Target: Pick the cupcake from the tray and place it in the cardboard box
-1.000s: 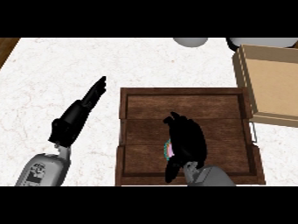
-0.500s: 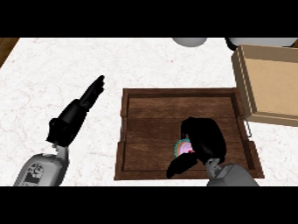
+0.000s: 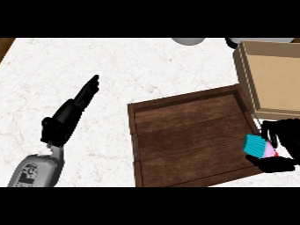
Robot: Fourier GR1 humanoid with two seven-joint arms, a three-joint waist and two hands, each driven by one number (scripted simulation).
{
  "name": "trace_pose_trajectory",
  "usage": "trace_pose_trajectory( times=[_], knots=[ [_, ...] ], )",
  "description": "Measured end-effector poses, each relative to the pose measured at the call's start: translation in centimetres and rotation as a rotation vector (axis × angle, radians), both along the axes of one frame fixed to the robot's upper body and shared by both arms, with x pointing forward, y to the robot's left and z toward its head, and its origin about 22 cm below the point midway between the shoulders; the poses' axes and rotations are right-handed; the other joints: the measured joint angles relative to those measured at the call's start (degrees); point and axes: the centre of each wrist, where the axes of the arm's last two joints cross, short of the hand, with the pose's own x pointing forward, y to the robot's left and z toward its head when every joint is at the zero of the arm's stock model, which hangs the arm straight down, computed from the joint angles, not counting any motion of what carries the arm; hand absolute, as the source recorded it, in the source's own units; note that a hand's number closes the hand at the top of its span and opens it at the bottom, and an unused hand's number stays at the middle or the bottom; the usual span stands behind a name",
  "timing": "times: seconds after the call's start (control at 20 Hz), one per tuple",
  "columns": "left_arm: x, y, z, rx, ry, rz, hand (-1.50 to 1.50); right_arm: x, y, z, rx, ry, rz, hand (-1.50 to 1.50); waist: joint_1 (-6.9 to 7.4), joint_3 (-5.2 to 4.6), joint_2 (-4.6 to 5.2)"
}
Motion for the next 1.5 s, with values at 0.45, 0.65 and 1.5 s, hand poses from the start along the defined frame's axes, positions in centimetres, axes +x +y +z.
trace_pose_trajectory(
  times=[0.45,0.65,1.5],
  knots=[
    [-0.7,-0.7,-0.6,-0.002,-0.002,-0.009,0.0,-3.8,-5.3,6.0,0.061,-0.203,0.032,1.5,0.07,-0.06,-0.06],
    [-0.9,-0.7,-0.7,-0.004,0.005,0.005,0.0,-6.0,-5.4,10.0,0.147,-0.266,0.08,1.5,-0.61,-0.11,-0.26],
    [0.1,-1.9,0.0,-0.003,-0.001,-0.025,0.0,-6.2,-8.2,19.6,0.317,-0.436,-0.151,1.5,1.32,-0.08,0.2]
  ],
)
